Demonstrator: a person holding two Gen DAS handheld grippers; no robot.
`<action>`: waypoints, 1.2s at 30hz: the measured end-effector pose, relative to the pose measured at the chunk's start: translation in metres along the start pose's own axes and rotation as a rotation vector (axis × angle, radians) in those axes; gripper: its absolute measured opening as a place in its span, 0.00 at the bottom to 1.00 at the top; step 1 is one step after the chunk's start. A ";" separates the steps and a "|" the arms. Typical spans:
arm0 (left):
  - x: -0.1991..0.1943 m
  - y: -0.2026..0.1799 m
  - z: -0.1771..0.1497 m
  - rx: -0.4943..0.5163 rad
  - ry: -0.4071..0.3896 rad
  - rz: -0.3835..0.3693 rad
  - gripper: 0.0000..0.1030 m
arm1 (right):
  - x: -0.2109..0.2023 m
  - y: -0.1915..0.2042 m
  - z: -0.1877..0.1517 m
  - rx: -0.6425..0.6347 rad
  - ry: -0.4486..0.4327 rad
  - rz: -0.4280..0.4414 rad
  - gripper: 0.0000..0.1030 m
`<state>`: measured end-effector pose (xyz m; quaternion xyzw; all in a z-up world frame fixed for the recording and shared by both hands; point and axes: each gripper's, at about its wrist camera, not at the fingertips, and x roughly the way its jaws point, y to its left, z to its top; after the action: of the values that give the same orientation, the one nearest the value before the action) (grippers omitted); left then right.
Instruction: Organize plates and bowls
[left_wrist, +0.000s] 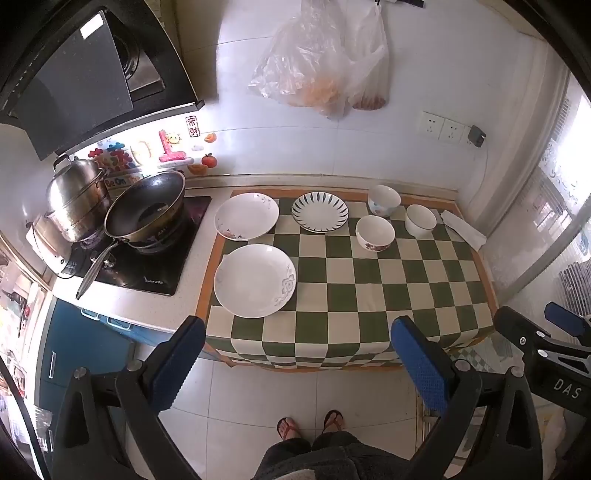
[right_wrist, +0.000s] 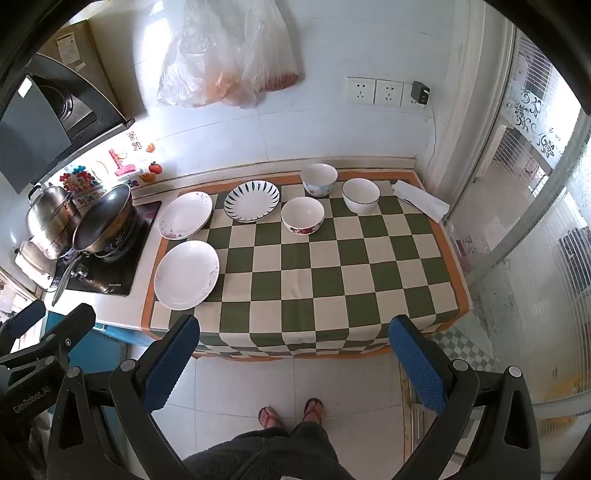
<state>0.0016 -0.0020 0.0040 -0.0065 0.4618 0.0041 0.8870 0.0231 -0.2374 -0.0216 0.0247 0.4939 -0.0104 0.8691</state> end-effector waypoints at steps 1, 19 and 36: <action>0.000 0.000 0.000 -0.001 0.001 0.001 1.00 | 0.000 0.000 0.000 0.000 0.000 0.001 1.00; 0.000 -0.001 0.001 -0.001 0.006 -0.004 1.00 | 0.000 0.001 0.004 0.000 0.002 0.000 1.00; 0.002 0.000 -0.003 -0.005 0.008 -0.005 1.00 | 0.003 -0.003 -0.002 0.007 0.000 -0.002 1.00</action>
<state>0.0001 -0.0018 0.0005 -0.0100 0.4654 0.0034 0.8850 0.0226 -0.2399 -0.0249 0.0273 0.4939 -0.0131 0.8690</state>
